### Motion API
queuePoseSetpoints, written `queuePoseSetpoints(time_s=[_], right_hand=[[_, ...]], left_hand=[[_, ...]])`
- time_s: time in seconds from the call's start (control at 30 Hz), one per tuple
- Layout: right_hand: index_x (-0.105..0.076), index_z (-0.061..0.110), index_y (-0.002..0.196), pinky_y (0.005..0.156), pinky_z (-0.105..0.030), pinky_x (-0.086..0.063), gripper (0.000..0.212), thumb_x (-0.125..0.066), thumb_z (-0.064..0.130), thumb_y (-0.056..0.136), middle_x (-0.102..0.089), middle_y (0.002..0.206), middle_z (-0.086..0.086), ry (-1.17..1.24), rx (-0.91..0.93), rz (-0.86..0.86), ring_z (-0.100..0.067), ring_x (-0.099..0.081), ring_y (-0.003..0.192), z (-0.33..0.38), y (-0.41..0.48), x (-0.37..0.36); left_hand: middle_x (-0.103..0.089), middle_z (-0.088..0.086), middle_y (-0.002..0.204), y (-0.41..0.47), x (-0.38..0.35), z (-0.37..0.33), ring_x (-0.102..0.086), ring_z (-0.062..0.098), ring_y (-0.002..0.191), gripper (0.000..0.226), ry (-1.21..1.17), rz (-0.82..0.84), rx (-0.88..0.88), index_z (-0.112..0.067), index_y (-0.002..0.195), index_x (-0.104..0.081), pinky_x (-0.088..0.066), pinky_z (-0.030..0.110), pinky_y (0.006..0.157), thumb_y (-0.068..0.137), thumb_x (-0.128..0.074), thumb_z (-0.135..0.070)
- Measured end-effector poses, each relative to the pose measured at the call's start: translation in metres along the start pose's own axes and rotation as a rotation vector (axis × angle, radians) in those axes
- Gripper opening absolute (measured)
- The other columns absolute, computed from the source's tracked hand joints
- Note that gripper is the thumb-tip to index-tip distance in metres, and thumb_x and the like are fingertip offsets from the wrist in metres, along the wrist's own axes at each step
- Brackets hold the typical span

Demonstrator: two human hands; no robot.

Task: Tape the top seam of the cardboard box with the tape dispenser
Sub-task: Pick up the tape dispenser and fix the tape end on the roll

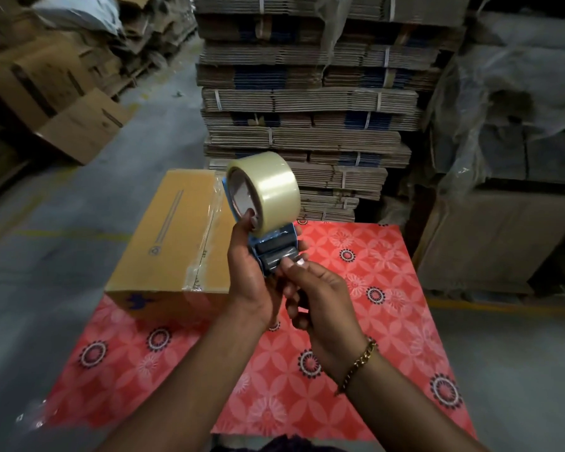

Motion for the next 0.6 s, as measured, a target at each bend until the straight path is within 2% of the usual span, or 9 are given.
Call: queuePoseSetpoints(time_s=[0.07, 0.2, 0.4, 0.6], right_hand=[[-0.064, 0.010, 0.076, 0.036, -0.017, -0.024, 0.020, -0.064, 0.020, 0.093, -0.051, 0.054, 0.001, 0.014, 0.018, -0.008, -0.008, -0.038, 0.038, -0.003, -0.001, -0.004], [-0.063, 0.001, 0.085, 0.036, -0.016, -0.027, 0.013, -0.063, 0.011, 0.093, -0.049, 0.051, 0.001, 0.097, 0.062, -0.046, -0.008, -0.035, 0.039, -0.009, -0.003, -0.015], [-0.060, 0.007, 0.076, 0.037, -0.017, -0.025, 0.016, -0.064, 0.007, 0.092, -0.045, 0.050, 0.000, 0.105, 0.085, -0.119, -0.009, -0.033, 0.041, -0.022, 0.003, -0.029], [-0.057, 0.013, 0.067, 0.037, -0.019, -0.026, 0.027, -0.065, 0.010, 0.093, -0.048, 0.050, -0.001, 0.056, 0.070, -0.163, -0.009, -0.035, 0.039, -0.041, 0.005, -0.032]], left_hand=[[-0.067, 0.014, 0.074, 0.003, 0.006, -0.004, -0.063, 0.027, 0.064, 0.055, -0.023, -0.017, -0.006, -0.001, 0.094, -0.070, -0.049, 0.033, 0.061, 0.093, -0.046, -0.051], [-0.067, 0.014, 0.068, 0.012, 0.021, -0.008, -0.064, 0.025, 0.056, 0.055, -0.005, -0.041, 0.016, -0.003, 0.085, -0.072, -0.053, 0.029, 0.051, 0.086, -0.049, -0.053], [-0.065, 0.012, 0.059, 0.030, 0.038, -0.008, -0.061, 0.024, 0.047, 0.066, -0.058, -0.025, 0.115, -0.006, 0.071, -0.075, -0.049, 0.025, 0.049, 0.098, -0.033, -0.050], [-0.064, 0.010, 0.066, 0.050, 0.070, -0.001, -0.063, 0.022, 0.056, 0.055, -0.106, -0.104, 0.224, -0.005, 0.085, -0.069, -0.051, 0.026, 0.054, 0.095, -0.041, -0.051]])
Point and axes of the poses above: each hand's wrist, its own y-axis towards the middle knuckle, its own x-axis out of the back of the hand, z = x × y, the point moved 10 cm from there along y, towards the middle knuckle
